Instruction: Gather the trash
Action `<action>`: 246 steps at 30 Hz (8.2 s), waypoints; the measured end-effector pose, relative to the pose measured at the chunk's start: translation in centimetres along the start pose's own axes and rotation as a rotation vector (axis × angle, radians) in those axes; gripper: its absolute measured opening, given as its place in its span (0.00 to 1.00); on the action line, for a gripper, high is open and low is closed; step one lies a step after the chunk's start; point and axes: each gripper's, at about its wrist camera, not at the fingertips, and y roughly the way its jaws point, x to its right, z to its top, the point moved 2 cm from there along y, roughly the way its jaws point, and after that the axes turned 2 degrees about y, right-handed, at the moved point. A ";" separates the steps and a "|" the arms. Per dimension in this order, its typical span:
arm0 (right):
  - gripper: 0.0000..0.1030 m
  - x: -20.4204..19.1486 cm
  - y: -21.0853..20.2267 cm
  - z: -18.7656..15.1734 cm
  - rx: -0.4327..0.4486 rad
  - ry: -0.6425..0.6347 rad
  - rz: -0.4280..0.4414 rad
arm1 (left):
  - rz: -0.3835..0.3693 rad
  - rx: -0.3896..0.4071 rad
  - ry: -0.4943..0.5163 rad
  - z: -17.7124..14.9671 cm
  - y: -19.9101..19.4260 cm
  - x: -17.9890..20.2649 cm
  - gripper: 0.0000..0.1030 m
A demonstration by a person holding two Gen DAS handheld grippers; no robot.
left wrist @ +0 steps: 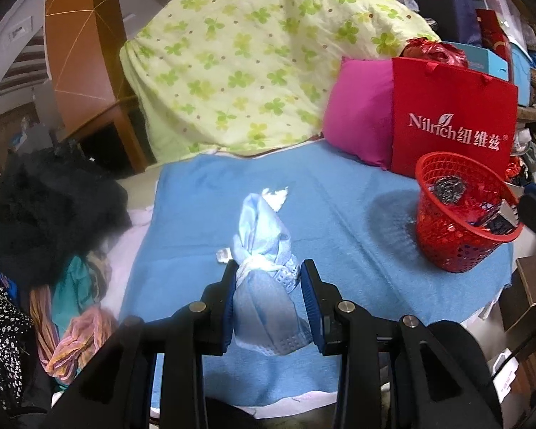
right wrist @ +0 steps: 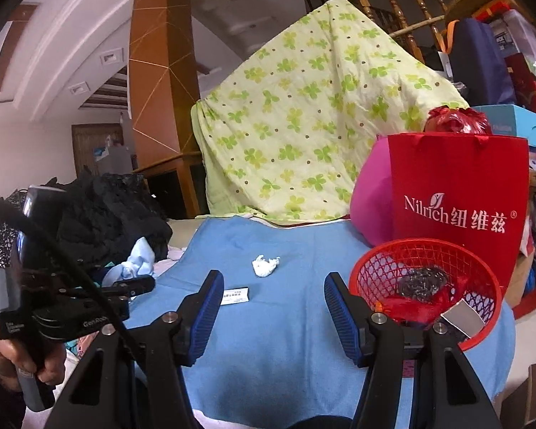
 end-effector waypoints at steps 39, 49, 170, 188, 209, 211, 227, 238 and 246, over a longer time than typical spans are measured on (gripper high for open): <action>0.67 -2.0 21.3 -5.7 -0.376 -0.060 -0.035 | -0.060 -0.149 -0.258 -7.5 13.2 -9.7 0.35; 0.68 -0.6 28.4 -7.8 -0.407 -0.086 -0.083 | -0.049 -0.184 -0.308 -8.3 19.4 -11.0 0.35; 1.00 7.8 37.4 -10.1 -0.536 -0.010 -0.353 | 0.114 -0.171 -0.291 -9.7 27.0 -11.2 0.63; 1.00 7.9 37.4 -10.1 -0.535 -0.010 -0.354 | 0.115 -0.171 -0.292 -9.7 27.0 -11.3 0.64; 1.00 7.3 37.5 -9.8 -0.607 0.034 -0.391 | 0.114 -0.170 -0.298 -9.7 27.1 -11.2 0.65; 1.00 7.1 37.8 -9.5 -0.668 0.046 -0.394 | 0.113 -0.170 -0.299 -9.8 27.1 -11.2 0.65; 1.00 -3.1 28.4 -4.7 -0.613 -0.112 -0.031 | 0.073 -0.175 -0.294 -9.8 25.4 -11.1 0.62; 0.58 -5.5 30.8 -11.7 -0.795 -0.035 0.050 | -0.049 -0.172 -0.429 -10.7 24.2 -12.6 0.41; 0.54 -4.8 28.8 -11.3 -0.701 -0.001 0.047 | -0.090 -0.121 -0.439 -10.5 22.8 -12.6 0.31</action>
